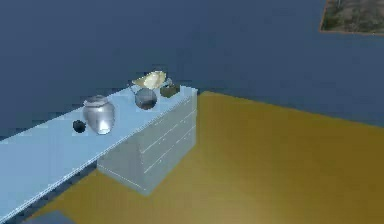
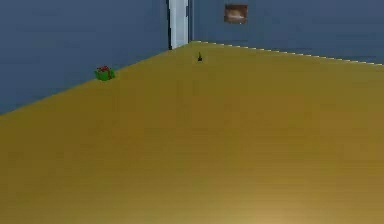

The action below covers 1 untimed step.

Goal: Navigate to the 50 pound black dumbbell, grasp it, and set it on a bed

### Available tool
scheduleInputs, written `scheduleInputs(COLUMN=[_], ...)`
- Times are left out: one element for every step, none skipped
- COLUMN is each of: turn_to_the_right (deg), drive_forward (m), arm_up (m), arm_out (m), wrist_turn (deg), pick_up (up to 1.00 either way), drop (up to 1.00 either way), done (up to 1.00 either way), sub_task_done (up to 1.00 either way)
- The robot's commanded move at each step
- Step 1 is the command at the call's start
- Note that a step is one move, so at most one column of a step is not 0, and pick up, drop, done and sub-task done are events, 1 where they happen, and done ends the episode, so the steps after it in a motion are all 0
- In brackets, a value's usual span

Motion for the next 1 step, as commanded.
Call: scheduleInputs(turn_to_the_right=[0.0], drive_forward=[0.30], arm_up=[0.00], arm_out=[0.00], wrist_turn=[0.0], pick_up=[0.00], drop=[0.00], done=[0.00], sub_task_done=[0.00])
